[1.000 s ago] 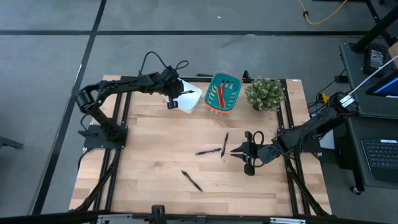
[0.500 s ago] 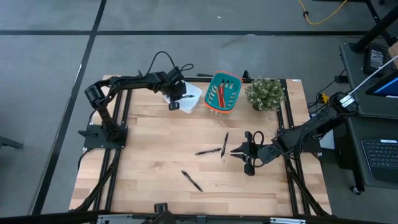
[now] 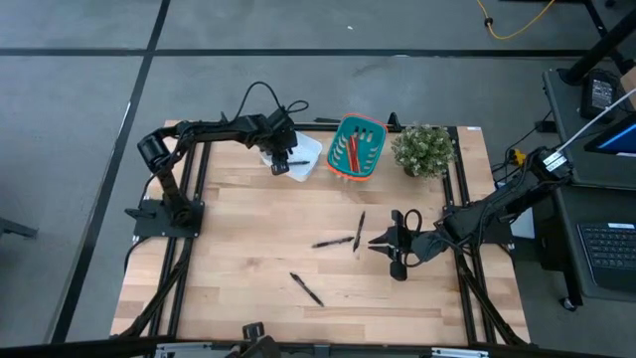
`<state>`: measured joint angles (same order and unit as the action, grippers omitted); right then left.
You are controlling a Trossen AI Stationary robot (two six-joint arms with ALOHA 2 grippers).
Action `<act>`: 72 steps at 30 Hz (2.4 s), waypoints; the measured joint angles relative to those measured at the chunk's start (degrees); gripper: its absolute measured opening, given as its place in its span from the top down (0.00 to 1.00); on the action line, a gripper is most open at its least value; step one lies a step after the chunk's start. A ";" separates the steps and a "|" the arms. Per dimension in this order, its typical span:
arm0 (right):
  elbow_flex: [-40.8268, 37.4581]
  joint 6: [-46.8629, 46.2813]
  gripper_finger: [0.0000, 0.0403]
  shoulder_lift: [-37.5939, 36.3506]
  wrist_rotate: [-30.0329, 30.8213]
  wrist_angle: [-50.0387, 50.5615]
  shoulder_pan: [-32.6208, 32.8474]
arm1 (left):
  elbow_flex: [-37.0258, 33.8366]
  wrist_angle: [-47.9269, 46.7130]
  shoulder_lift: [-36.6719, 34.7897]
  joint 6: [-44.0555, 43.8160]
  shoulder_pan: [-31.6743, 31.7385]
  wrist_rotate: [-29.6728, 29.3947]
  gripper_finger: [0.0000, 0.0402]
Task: Sort pens & pencils
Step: Put the black pen into the white bin
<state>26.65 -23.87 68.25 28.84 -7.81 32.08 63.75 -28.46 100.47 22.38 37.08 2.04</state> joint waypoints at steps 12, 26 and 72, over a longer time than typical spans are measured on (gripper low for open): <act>0.00 0.06 0.84 0.00 0.02 0.00 0.00 | 12.12 -12.33 0.02 -6.78 -2.16 -5.65 0.72; 0.00 -3.71 0.84 0.02 -1.13 0.40 0.20 | 18.95 -23.44 0.02 -9.89 -13.37 -5.34 0.72; 0.02 -2.76 0.84 2.43 20.66 -9.24 19.66 | -10.93 17.08 -16.20 -26.78 -60.50 -8.63 0.73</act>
<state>26.68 -26.63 70.67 49.50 -17.06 51.73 52.82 -11.38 84.26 -4.40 -23.42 -6.59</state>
